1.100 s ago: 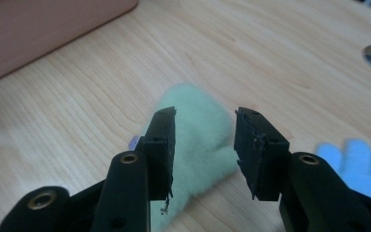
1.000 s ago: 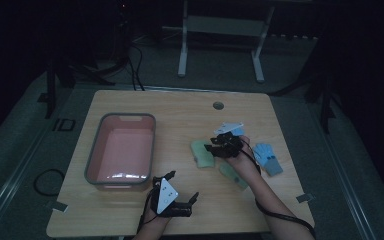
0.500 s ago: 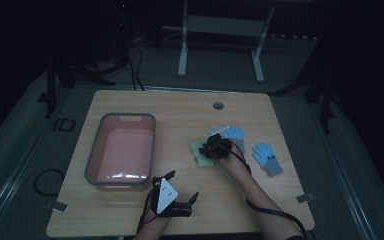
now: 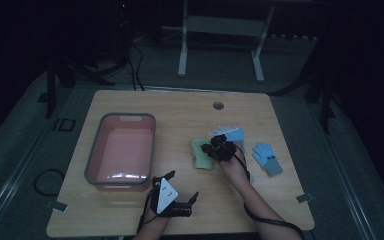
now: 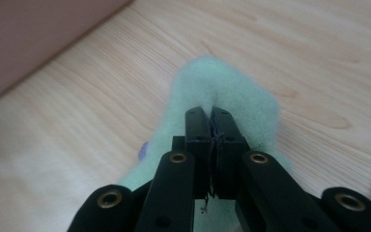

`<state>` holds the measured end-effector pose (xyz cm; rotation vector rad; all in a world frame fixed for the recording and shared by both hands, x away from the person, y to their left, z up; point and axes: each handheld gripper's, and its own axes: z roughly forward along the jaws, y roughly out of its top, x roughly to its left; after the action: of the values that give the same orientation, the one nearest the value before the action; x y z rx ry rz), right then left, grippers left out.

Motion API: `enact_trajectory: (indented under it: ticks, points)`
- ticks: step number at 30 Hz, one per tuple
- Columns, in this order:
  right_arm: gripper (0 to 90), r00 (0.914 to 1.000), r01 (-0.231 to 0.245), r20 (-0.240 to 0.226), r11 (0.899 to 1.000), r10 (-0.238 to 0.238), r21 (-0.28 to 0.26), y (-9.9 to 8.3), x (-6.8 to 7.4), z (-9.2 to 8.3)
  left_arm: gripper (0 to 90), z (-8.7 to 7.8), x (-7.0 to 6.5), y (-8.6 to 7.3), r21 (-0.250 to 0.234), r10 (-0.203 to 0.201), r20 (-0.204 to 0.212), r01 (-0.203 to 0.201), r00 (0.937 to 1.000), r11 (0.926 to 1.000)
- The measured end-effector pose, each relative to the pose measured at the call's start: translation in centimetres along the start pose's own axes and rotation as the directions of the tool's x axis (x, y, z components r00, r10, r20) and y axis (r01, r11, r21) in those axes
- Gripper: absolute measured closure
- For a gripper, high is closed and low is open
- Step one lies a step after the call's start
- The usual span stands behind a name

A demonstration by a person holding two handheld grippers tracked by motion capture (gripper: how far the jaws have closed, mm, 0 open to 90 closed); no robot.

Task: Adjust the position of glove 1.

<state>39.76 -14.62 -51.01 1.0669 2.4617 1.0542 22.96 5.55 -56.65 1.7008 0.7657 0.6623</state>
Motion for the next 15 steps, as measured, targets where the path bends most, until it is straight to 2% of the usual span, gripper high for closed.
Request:
enact_trajectory:
  ticks: [2, 5, 7, 8, 10, 11, 15]
  points:
    - [87.8, 0.9998, 0.019, -0.009, 1.000, -0.019, -0.018, 0.3, 1.0, -2.1, 0.7, 0.0, 0.0, 0.0, 0.001, 0.002, -0.002, -0.002, 1.0000, 1.0000]
    - [87.8, 0.9999, 0.011, -0.007, 0.999, -0.011, -0.047, 0.4, 1.8, -4.3, 0.7, 0.0, 0.0, 0.0, 0.000, -0.004, -0.004, 0.004, 1.0000, 1.0000]
    - [87.8, 0.9995, 0.031, -0.002, 0.998, -0.031, -0.062, 0.2, 2.5, -5.5, 0.7, 0.0, 0.0, 0.0, 0.001, -0.005, -0.003, 0.005, 1.0000, 1.0000]
    - [87.8, 0.9997, 0.026, -0.003, 0.998, -0.026, -0.065, 0.1, 2.7, -6.1, 0.7, 0.0, 0.0, 0.0, 0.000, -0.005, -0.004, 0.005, 1.0000, 1.0000]
    - [87.8, 0.9996, 0.023, -0.014, 0.998, -0.024, -0.066, -0.1, 3.0, -6.6, 0.7, 0.0, 0.0, 0.0, 0.002, -0.004, -0.003, 0.004, 1.0000, 1.0000]
    - [87.8, 0.9994, 0.032, -0.013, 0.997, -0.033, -0.073, -0.6, 3.6, -7.4, 0.7, 0.0, 0.1, 0.0, 0.003, -0.003, -0.004, 0.003, 1.0000, 1.0000]
    - [87.7, 0.9991, 0.037, -0.020, 0.997, -0.038, -0.071, -1.9, 4.4, -8.1, 0.7, 0.0, 0.0, 0.0, 0.002, 0.003, -0.002, -0.003, 1.0000, 1.0000]
